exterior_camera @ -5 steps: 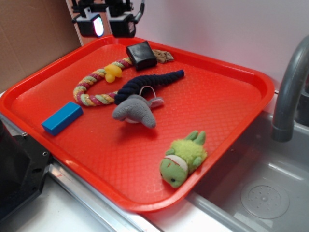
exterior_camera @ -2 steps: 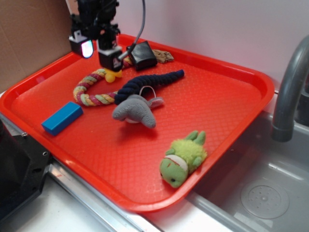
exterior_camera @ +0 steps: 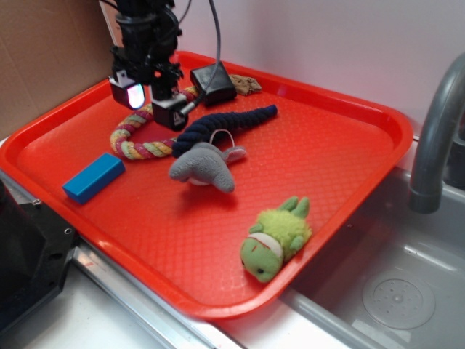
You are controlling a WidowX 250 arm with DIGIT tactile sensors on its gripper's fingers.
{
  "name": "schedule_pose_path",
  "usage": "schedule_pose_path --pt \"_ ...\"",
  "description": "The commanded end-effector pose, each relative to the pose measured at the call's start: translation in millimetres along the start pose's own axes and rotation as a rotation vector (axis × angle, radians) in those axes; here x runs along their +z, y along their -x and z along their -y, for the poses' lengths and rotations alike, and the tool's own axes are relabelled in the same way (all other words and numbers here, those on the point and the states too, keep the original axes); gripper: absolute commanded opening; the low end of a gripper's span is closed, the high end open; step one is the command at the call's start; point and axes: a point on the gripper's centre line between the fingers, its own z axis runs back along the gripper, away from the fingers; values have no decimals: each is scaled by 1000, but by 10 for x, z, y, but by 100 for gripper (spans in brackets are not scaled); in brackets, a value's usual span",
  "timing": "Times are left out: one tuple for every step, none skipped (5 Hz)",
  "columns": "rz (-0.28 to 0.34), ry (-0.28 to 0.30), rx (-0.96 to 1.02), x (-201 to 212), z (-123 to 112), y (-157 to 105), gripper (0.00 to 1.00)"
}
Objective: Grab the yellow duck.
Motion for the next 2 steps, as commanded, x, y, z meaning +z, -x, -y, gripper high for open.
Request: schedule_pose_path --pt "65 -31 -34 19 -105 -382 100" --pt "72 -43 -27 -10 -99 -395 69"
